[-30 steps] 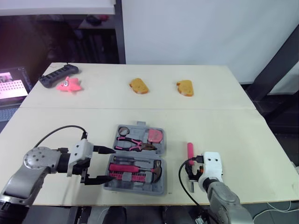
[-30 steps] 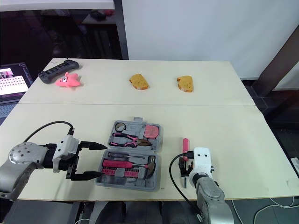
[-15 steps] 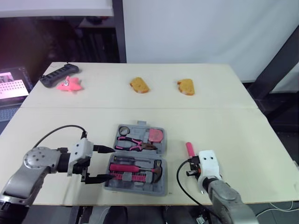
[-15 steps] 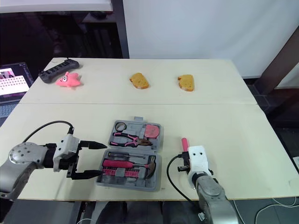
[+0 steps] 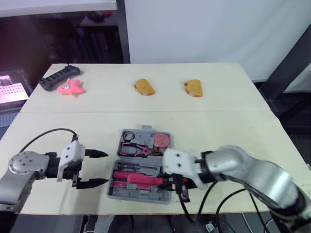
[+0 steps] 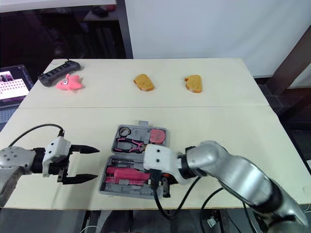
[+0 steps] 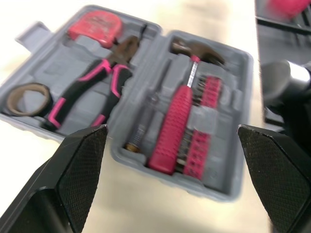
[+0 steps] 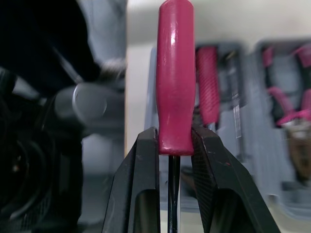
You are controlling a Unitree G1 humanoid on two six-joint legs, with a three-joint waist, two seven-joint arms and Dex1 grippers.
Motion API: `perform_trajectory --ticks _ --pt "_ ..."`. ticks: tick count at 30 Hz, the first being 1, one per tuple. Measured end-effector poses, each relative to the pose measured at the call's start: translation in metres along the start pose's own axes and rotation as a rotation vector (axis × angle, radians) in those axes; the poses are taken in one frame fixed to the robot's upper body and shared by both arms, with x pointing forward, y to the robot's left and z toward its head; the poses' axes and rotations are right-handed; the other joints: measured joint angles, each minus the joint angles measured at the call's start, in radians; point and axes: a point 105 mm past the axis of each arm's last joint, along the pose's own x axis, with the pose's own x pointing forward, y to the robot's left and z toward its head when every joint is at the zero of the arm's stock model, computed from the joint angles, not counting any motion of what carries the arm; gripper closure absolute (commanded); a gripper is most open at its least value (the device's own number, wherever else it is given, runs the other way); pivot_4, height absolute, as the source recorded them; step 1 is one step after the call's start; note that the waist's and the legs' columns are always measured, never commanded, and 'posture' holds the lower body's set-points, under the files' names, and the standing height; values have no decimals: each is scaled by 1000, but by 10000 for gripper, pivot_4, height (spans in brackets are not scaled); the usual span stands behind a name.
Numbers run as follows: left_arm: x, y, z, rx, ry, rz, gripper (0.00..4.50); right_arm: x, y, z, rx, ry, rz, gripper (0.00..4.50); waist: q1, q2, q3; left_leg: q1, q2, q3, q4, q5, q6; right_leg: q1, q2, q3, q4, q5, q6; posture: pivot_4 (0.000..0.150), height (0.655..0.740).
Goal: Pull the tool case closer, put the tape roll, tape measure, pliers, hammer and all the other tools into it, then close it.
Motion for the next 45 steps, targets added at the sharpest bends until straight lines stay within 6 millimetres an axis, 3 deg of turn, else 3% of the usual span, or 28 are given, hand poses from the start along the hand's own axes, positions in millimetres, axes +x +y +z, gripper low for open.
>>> perform_trajectory --ticks 6,12,18,29,34,45 --pt "-16 -24 -11 -42 43 -72 0 35 3 9 3 119 81 41132 2 0 0 -7 1 0 -1 0 0 -10 1 0 5 0 0 1500 7400" --pt "-25 -33 -15 -48 67 -106 0 53 11 15 52 191 66 41132 2 1 0 -14 0 -1 1 2 -3 -19 1 -1 13 0 -1 1500 7400" --pt "-29 -38 -15 -47 76 -134 0 63 18 24 38 171 54 41132 -3 1 0 -13 1 -1 2 2 -3 -19 1 -1 14 0 -1 1500 7400" --pt "-28 -28 -11 -23 64 -108 0 64 6 21 121 150 -33 41132 -9 1 0 -13 1 -1 1 2 -4 -19 1 -1 14 0 -1 1500 7400" --pt "-26 -27 -10 -19 60 -112 0 74 10 14 137 211 3 41132 -21 1 0 -13 1 -1 2 2 -4 -19 1 -1 14 0 -1 1500 7400" --pt "-23 -31 -14 -37 54 -113 0 96 11 23 161 228 -5 41132 -35 1 0 -13 1 -2 2 2 -4 -19 1 -1 15 0 -1 1500 7400"
